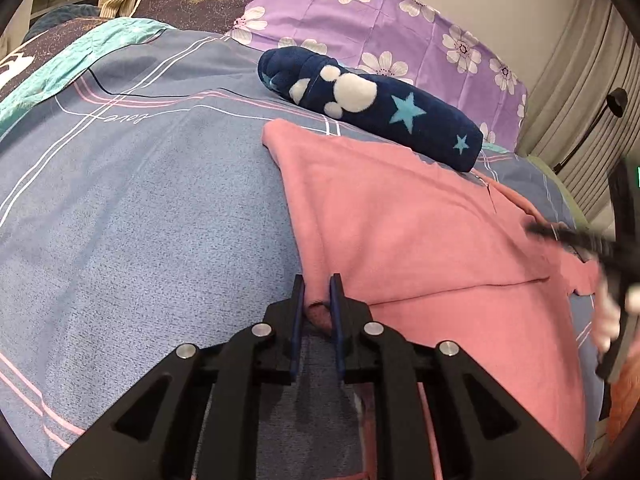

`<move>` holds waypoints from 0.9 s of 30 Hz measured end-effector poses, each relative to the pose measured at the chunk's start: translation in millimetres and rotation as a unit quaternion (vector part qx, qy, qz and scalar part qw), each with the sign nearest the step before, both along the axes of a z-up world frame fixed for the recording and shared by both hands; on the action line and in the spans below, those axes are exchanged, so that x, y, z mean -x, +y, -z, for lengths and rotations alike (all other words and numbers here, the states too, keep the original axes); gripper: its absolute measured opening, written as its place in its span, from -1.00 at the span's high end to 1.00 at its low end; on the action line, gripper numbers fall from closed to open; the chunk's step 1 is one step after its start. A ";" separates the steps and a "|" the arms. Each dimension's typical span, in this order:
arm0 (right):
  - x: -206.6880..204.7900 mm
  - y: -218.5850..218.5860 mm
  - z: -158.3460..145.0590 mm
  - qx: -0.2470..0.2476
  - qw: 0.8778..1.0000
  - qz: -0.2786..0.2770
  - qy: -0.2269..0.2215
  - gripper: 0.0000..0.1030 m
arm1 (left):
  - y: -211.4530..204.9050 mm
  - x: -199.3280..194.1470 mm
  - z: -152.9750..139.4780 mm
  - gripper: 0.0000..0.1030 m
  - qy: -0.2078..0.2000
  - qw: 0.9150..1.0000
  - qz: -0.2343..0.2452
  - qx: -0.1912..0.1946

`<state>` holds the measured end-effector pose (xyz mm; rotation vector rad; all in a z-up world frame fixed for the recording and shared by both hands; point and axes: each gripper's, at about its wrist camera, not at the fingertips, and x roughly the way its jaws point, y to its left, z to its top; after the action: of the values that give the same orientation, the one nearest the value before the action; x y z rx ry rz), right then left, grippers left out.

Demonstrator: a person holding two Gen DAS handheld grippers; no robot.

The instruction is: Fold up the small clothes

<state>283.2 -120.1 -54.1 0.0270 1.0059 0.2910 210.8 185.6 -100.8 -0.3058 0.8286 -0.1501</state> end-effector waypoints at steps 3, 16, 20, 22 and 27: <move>13.4 -60.5 37.2 -0.026 0.998 0.062 0.013 0.72 | -1.5 -0.4 0.3 0.69 0.002 1.000 0.000 -0.009; 25.2 -91.6 34.2 -0.101 0.992 0.068 -0.017 0.74 | -84.9 -6.0 -88.3 0.74 -0.072 0.993 0.056 -0.081; 57.2 -159.5 -2.6 -0.124 0.979 0.142 -0.074 0.66 | -143.3 -38.0 -63.7 0.58 -0.043 0.989 0.109 -0.092; 81.8 -219.3 -20.6 -0.126 0.964 0.208 -0.107 0.44 | -165.3 -55.9 -31.0 0.57 -0.007 0.987 0.124 -0.106; 137.2 -364.1 -27.2 -0.155 0.899 0.387 -0.131 0.26 | -180.4 -56.2 -4.4 0.38 -0.003 0.983 0.123 -0.137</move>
<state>146.0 -484.2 -26.9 0.6507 0.6058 -0.2785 267.0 5.2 -96.4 0.0578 0.8690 -0.2652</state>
